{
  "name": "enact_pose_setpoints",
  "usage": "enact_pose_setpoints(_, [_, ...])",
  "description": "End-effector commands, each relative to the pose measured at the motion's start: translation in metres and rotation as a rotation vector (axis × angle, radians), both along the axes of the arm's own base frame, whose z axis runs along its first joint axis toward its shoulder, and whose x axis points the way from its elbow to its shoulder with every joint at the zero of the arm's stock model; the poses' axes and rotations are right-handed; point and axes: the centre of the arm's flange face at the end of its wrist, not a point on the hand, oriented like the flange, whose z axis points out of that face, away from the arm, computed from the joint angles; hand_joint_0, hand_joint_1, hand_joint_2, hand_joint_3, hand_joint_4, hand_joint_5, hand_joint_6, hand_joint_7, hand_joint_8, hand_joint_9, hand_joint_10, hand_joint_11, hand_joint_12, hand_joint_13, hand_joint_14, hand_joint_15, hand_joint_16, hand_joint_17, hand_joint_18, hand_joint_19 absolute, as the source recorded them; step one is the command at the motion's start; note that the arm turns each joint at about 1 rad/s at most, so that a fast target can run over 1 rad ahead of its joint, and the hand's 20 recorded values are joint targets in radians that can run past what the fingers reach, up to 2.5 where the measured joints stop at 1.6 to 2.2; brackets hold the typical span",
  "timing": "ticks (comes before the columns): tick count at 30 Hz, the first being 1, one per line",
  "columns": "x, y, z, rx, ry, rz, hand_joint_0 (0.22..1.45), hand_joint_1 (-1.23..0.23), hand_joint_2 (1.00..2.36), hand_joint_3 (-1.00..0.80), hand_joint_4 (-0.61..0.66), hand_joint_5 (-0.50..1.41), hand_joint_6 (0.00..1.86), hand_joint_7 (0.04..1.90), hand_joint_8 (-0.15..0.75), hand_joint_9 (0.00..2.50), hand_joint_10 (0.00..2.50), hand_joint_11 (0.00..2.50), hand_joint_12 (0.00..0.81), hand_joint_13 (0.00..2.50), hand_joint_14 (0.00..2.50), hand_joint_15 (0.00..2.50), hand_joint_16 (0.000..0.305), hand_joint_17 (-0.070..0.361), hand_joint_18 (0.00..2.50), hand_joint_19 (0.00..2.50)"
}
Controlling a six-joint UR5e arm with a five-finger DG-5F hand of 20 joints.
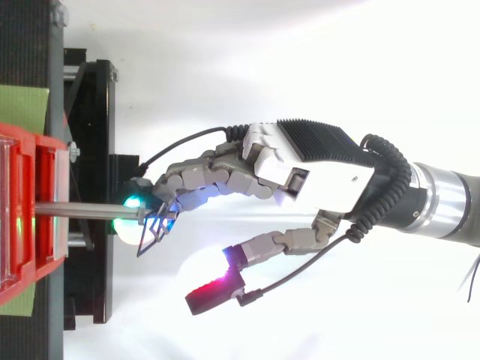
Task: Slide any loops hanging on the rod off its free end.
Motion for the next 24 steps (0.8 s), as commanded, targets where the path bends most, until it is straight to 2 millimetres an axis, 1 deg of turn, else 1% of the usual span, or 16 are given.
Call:
enact_pose_setpoints(1, [0.0,-0.001,0.0,-0.001,0.001,-0.002,0.58,-0.61,1.01,-0.4,0.22,-0.14,0.71,0.9,0.292,0.69,0.01,0.21,0.393,0.75,0.01,0.29,0.059,0.134,0.76,0.58])
enact_pose_setpoints(4, [0.0,-0.003,0.0,-0.001,0.001,-0.004,0.58,-0.61,1.01,-0.4,0.22,-0.13,0.67,0.98,0.293,0.69,0.01,0.21,0.396,0.75,0.01,0.28,0.06,0.134,0.77,0.58])
enact_pose_setpoints(15, [0.002,-0.011,0.004,-0.001,-0.008,-0.013,0.58,-0.61,1.01,-0.4,0.21,-0.12,0.65,1.02,0.293,0.7,0.01,0.2,0.396,0.76,0.01,0.29,0.059,0.133,0.77,0.59])
enact_pose_setpoints(18, [0.004,-0.012,0.007,-0.003,-0.012,-0.008,0.6,-0.64,1.01,-0.38,0.22,-0.13,0.74,0.92,0.293,0.72,0.01,0.21,0.393,0.76,0.01,0.28,0.059,0.133,0.77,0.58])
enact_pose_setpoints(19, [0.004,-0.013,0.007,-0.005,-0.012,-0.005,0.6,-0.64,1.01,-0.36,0.21,-0.13,0.74,0.95,0.295,0.72,0.01,0.2,0.391,0.77,0.01,0.28,0.059,0.133,0.78,0.58])
enact_pose_setpoints(20, [0.004,-0.014,0.007,-0.006,-0.012,-0.005,0.61,-0.64,1.01,-0.35,0.2,-0.14,0.78,0.89,0.296,0.72,0.01,0.21,0.392,0.77,0.01,0.28,0.059,0.132,0.78,0.58])
enact_pose_setpoints(21, [0.004,-0.015,0.007,-0.006,-0.013,-0.005,0.61,-0.65,1.02,-0.33,0.19,-0.14,0.8,0.88,0.296,0.73,0.01,0.21,0.391,0.77,0.01,0.28,0.059,0.132,0.78,0.58])
enact_pose_setpoints(24, [0.004,-0.017,0.007,-0.006,-0.013,-0.008,0.61,-0.66,1.02,-0.27,0.21,-0.16,0.86,0.87,0.299,0.72,0.01,0.23,0.393,0.77,0.01,0.28,0.059,0.133,0.79,0.58])
